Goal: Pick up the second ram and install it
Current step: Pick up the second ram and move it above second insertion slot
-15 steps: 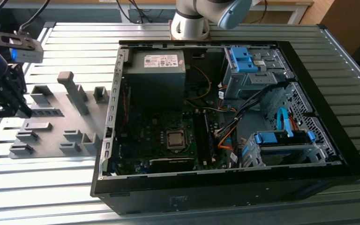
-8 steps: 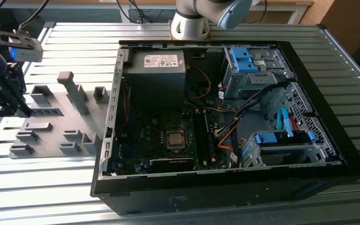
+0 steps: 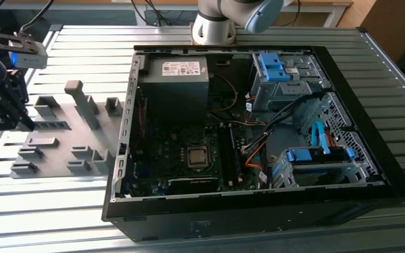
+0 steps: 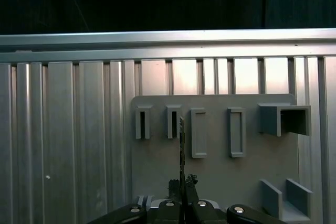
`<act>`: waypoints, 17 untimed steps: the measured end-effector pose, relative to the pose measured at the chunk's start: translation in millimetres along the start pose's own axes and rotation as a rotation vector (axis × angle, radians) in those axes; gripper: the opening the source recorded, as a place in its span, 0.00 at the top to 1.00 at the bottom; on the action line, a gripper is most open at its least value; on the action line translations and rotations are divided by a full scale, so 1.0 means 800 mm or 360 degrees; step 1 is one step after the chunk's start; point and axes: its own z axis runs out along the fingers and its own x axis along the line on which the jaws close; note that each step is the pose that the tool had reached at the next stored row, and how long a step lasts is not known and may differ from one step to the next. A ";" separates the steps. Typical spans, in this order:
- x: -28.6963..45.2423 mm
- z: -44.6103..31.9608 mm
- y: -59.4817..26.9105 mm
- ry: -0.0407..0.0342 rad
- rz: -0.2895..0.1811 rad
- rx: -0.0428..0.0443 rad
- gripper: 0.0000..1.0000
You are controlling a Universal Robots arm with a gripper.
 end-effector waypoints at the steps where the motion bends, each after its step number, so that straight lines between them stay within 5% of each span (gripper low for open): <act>1: 0.0000 -0.0004 0.000 0.0000 0.0000 0.0000 0.85; 17: -0.0001 -0.0060 0.000 0.0000 0.0000 0.0000 0.85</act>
